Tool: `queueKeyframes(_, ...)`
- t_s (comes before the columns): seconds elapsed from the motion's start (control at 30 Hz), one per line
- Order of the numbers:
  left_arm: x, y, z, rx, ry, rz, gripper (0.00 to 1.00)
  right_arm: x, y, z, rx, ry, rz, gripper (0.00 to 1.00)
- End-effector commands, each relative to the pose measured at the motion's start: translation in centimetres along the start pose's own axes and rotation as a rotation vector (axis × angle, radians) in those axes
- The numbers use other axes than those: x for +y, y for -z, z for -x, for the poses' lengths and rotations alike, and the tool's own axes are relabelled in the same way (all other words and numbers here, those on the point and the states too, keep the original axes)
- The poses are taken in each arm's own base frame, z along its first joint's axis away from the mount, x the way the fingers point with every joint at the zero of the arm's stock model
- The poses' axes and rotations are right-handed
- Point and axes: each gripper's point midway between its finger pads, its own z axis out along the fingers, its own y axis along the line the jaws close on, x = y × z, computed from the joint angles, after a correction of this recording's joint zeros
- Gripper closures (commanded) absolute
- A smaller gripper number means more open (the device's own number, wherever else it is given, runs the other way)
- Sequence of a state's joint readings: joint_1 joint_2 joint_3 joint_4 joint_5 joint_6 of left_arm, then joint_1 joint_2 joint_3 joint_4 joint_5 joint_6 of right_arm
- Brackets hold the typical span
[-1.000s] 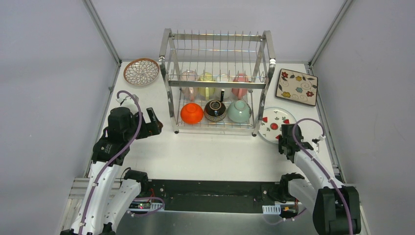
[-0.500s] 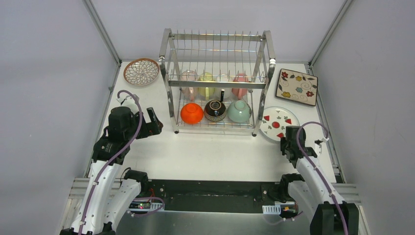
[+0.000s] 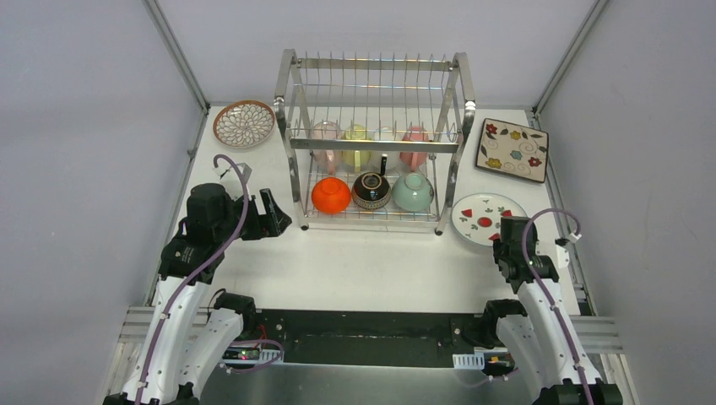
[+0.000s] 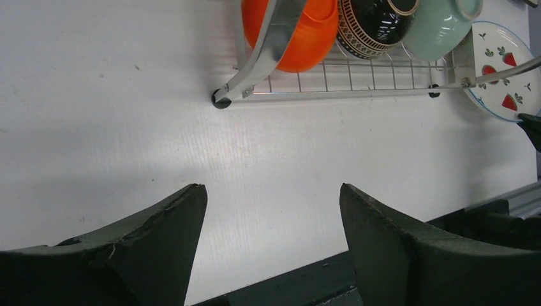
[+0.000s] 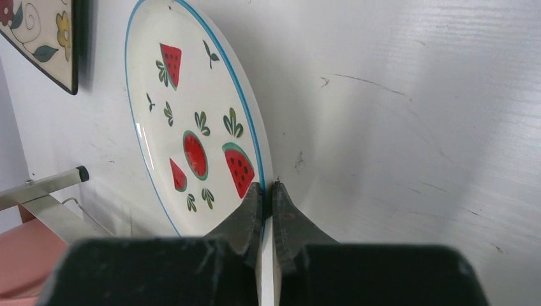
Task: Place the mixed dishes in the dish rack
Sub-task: Pick up the plate at the center of the board.
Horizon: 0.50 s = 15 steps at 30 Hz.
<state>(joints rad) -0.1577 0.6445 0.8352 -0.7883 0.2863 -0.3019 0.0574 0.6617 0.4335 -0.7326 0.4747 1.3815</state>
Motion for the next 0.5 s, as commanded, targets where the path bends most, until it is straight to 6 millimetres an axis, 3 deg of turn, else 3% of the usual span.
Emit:
queueKeyframes(0.0,-2.4,0.5,1.4,-0.033,-0.03,-0.114,0.22,4.0,2.1,3.6,-0.113,-0.068,0.112,1.0)
queueKeyframes(0.2,-1.8,0.1,0.9,-0.026,-0.028,-0.092,0.22,5.0,3.9,6.0,-0.186,-0.069,0.153,1.0)
queueKeyframes(0.47,-2.8,0.2,1.4,-0.044,-0.059,-0.148,0.24,6.4,5.6,7.7,-0.234,0.007,0.174,1.0)
